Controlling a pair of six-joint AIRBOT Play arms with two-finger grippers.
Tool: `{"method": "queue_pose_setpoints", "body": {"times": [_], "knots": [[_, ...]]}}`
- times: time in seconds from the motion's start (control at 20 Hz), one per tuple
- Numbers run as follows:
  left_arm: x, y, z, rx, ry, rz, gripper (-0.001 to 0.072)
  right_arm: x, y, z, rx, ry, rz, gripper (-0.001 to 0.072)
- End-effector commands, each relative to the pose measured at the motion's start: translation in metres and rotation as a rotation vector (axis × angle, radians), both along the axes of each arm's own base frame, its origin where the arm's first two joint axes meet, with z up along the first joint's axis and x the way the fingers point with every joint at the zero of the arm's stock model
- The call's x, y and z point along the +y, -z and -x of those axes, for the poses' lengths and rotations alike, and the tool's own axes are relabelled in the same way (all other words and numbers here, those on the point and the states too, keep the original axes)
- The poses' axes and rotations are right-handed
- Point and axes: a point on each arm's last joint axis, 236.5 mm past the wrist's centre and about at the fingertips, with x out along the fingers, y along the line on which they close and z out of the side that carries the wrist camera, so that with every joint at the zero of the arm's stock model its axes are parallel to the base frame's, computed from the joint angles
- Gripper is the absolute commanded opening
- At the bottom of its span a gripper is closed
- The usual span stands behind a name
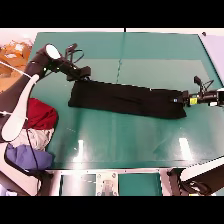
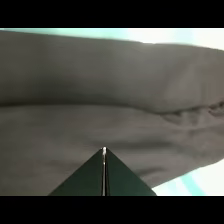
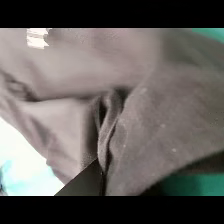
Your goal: Fold the shirts.
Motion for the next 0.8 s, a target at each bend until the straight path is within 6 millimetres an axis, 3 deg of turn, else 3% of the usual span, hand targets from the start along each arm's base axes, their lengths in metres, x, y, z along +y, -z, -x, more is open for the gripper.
{"method": "queue_pose_setpoints", "body": {"times": [0.0,0.15,0.25,0.35,0.55,0.75], "knots": [[-0.054,-0.003,0.008,-0.064,0.066,0.021,0.0028,0.001,-0.047,-0.02,-0.059,-0.002,0.008,0.0011],[-0.141,0.014,0.016,-0.123,0.102,0.122,0.0028,0.002,-0.107,-0.029,-0.105,-0.008,0.038,0.0011],[-0.201,0.041,0.034,-0.117,0.131,0.206,0.0028,0.016,-0.139,-0.025,-0.1,-0.052,0.036,0.0012],[-0.242,0.059,0.041,-0.092,0.097,0.286,0.0028,0.035,-0.168,-0.021,-0.103,-0.103,0.044,0.0012],[-0.287,0.066,0.028,-0.078,0.024,0.41,0.0028,0.081,-0.214,-0.022,-0.17,-0.204,0.083,0.0012],[-0.293,0.089,0.042,0.024,0.049,0.427,0.0028,0.116,-0.228,-0.025,-0.214,-0.264,0.093,0.0012]]}}
